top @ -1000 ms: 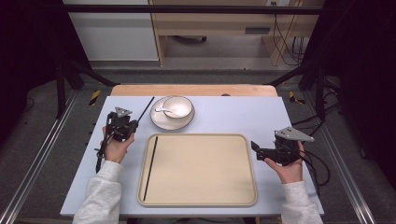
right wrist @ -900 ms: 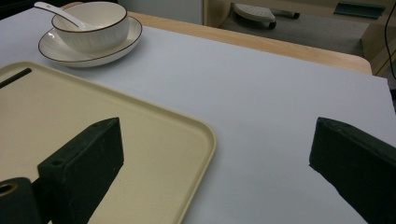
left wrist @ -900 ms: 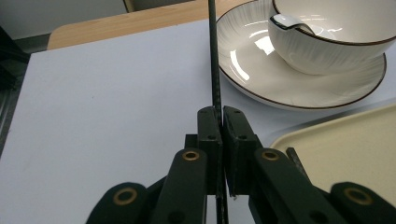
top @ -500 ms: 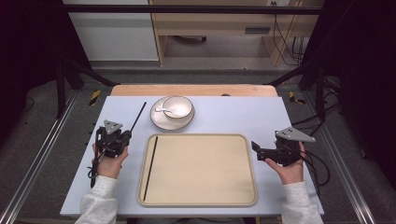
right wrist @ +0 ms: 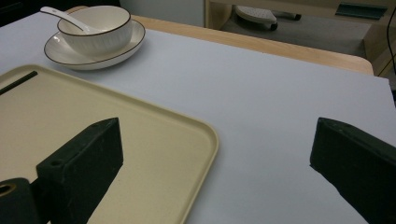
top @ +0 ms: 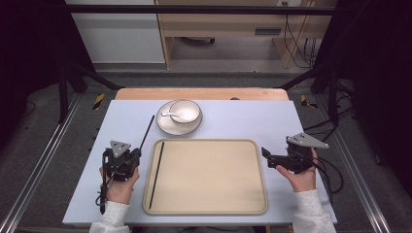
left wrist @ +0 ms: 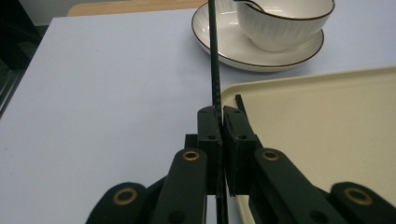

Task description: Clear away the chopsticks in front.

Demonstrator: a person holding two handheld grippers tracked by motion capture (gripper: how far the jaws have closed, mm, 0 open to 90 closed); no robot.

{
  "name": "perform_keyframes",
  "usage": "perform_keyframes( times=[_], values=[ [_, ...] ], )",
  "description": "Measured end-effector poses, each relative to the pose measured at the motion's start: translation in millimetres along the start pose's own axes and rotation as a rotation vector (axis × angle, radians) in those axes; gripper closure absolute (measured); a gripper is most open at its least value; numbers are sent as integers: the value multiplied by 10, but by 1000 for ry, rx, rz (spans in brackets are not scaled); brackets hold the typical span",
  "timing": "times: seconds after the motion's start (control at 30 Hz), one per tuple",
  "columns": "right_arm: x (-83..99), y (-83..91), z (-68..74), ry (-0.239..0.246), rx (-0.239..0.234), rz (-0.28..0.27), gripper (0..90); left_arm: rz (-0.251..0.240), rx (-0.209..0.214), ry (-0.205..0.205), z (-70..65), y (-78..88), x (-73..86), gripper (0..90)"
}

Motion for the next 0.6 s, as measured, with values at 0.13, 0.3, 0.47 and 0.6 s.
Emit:
perform_keyframes(
  times=[0.13,0.3,0.47,0.6],
  values=[
    [-3,21,-10,-2,-2,-5,25,-11,-3,-10,-111,43,37,861],
    [0,10,-2,-2,0,-1,23,-9,21,13,-237,44,152,861],
    [6,-9,1,5,-1,4,24,-8,42,48,-327,19,291,861],
    [9,-11,8,7,-2,9,25,-3,44,75,-353,19,397,860]
  ],
)
Point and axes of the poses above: each handheld gripper's, and its own axes: y roughly backward along the jaws, x roughly out of its underside, z roughly to its left, the point moved 4 cm from there along -y, roughly forward along the jaws, and after that the axes turned 10 degrees about y, right-handed, at the moved point
